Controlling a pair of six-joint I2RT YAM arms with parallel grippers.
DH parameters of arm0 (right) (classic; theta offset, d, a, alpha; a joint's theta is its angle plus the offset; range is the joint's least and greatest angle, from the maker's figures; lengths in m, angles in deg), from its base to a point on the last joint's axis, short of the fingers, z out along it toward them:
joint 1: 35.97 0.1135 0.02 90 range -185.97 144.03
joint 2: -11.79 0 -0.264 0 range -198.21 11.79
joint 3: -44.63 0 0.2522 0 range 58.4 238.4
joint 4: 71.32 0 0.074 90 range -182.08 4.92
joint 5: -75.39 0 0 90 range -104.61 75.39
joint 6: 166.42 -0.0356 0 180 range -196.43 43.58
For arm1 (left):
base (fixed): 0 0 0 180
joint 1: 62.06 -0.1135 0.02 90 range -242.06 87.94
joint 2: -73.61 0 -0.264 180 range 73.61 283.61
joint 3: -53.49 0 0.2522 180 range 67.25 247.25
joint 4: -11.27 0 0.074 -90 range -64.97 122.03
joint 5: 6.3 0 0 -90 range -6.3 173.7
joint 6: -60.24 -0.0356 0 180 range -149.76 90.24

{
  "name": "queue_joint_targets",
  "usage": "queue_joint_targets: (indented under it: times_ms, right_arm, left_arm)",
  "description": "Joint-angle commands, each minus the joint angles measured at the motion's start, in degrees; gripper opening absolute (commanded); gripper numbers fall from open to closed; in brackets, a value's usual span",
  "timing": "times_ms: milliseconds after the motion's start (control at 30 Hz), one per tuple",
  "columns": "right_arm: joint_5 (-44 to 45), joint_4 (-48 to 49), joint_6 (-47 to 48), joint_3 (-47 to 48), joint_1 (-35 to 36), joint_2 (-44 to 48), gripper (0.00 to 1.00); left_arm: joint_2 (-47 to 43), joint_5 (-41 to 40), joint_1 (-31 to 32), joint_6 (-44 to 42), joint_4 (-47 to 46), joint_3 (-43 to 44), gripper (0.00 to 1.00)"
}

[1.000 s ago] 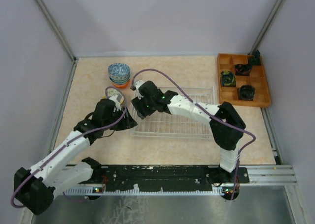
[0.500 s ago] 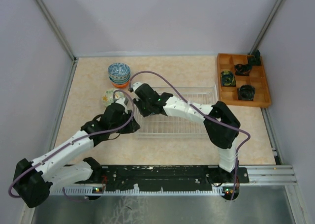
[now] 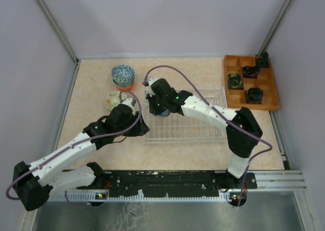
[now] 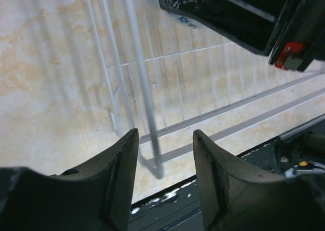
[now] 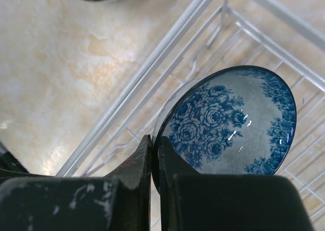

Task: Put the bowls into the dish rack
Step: Adjust the bowl in the dish rack.

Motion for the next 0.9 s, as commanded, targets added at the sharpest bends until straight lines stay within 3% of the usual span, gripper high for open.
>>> queue_joint_targets:
  times_ms: [0,233,400,600,867]
  right_arm:
    - [-8.84,5.39,-4.27,1.33,-5.10,8.20,0.00]
    - [-26.91,21.87,-16.36,-5.90,-14.71,11.01,0.00]
    - [-33.17,35.67,-24.76,-11.80,-17.23,10.82,0.00]
    - [-36.31,58.38,-37.51,-21.51,-17.45,9.81,0.00]
    - [-33.86,67.86,-40.87,-25.84,-17.45,7.72,0.00]
  left_arm:
    - [-1.68,-2.98,0.51,-1.09,1.69,7.00,0.55]
    - [-3.70,-6.96,0.51,-2.72,4.88,10.08,0.59]
    - [-6.17,-8.19,0.49,-2.61,4.26,8.30,0.61]
    - [-7.31,-8.94,0.51,-2.46,5.77,8.08,0.63]
    - [-9.16,-9.24,0.49,-2.12,6.21,6.94,0.64]
